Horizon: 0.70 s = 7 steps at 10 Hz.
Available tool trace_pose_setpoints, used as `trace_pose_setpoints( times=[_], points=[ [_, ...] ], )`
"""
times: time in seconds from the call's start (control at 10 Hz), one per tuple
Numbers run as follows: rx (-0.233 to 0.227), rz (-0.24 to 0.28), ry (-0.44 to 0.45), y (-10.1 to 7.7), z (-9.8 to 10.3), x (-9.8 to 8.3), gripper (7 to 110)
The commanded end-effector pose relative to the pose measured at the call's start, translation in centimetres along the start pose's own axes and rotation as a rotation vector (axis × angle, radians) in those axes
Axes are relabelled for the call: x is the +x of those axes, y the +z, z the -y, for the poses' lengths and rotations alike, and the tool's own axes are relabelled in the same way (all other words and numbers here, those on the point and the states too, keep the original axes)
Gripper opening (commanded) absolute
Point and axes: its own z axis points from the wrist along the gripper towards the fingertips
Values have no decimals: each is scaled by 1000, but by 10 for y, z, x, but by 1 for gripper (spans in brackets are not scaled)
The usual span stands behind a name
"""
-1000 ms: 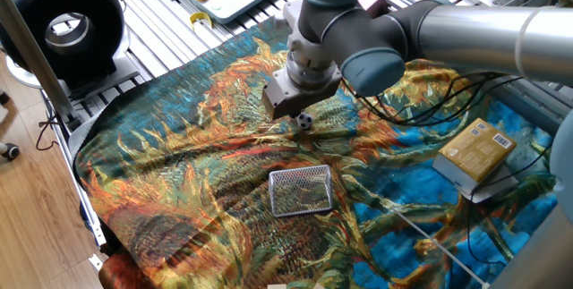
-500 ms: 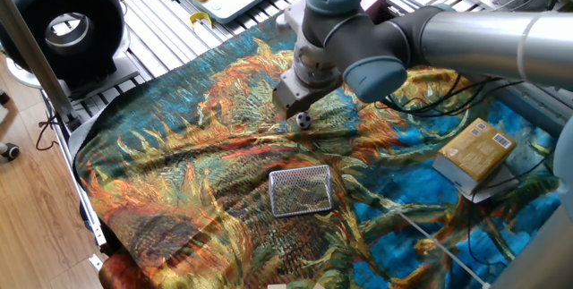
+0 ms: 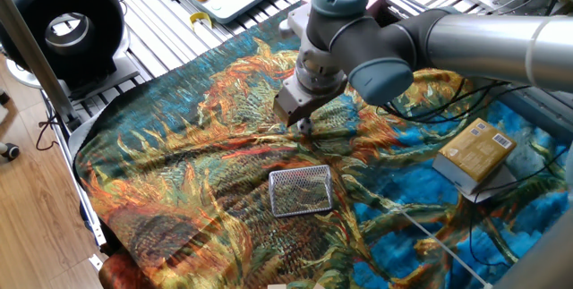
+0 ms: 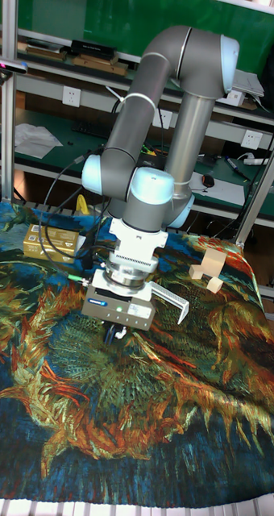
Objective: Push the soccer ball into the goal
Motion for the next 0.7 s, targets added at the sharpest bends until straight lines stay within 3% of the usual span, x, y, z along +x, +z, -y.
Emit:
trace_pose_setpoints(
  times=[0.0,0.2,0.4,0.6],
  points=[
    [-38,-83,74,-3,-10,22,7],
    [-27,-119,132,-4,-8,31,7],
    [172,-26,-1,-2,44,7,7],
    [179,14,-31,2,46,-5,7]
  ],
)
